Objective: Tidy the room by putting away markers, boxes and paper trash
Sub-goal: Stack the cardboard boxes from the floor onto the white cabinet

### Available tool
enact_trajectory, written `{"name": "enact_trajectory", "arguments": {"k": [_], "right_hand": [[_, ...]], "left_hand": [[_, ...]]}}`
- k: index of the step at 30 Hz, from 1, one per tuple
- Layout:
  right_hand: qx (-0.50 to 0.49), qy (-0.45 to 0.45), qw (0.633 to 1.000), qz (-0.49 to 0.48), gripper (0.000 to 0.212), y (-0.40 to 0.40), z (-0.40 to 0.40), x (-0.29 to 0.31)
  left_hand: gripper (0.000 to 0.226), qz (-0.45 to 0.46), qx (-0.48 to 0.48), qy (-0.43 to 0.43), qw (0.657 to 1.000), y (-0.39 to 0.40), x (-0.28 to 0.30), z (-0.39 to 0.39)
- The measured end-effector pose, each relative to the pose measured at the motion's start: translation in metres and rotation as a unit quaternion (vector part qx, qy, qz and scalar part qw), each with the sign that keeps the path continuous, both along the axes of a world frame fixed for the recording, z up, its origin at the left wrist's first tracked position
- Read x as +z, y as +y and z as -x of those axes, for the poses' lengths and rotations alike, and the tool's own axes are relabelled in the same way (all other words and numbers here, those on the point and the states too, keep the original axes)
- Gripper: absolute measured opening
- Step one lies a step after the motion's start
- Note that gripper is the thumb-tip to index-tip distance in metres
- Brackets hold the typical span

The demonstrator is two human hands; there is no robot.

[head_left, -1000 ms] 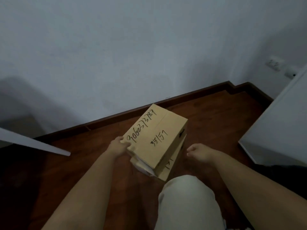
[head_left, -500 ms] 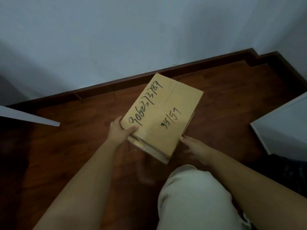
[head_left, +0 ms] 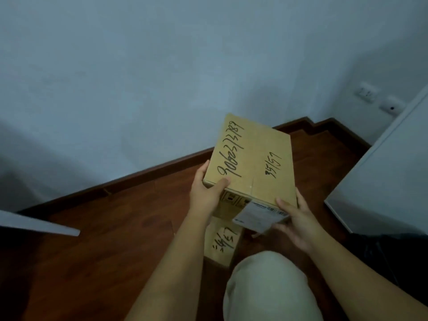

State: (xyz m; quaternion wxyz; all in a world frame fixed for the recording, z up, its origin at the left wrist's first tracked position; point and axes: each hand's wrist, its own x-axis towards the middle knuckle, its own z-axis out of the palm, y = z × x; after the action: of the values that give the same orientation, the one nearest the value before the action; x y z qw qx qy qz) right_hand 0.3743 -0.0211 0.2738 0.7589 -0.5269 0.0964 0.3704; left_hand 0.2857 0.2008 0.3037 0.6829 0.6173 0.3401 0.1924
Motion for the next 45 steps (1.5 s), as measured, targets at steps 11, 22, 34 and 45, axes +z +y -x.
{"name": "enact_trajectory", "arguments": {"k": [11,22,34,45], "right_hand": [[-0.117,-0.245,0.955,-0.12,0.083,-0.099,-0.027,0.222],[-0.222,-0.494,0.837,-0.073,0.09,-0.293,0.029,0.418],[-0.336,-0.647,0.67,0.138,0.082,-0.439,0.064,0.542],[-0.272,-0.581,0.408,0.649,0.07,-0.474,0.008,0.549]], "left_hand": [[0.07,-0.091,-0.055,-0.273,0.956,-0.106,0.207,-0.045],[0.068,-0.081,-0.218,-0.469,0.852,-0.274,0.391,-0.082],[0.056,-0.011,-0.406,-0.455,0.793,-0.437,0.532,-0.134],[0.083,-0.383,-0.38,-0.399,0.742,-0.506,0.516,-0.208]]}}
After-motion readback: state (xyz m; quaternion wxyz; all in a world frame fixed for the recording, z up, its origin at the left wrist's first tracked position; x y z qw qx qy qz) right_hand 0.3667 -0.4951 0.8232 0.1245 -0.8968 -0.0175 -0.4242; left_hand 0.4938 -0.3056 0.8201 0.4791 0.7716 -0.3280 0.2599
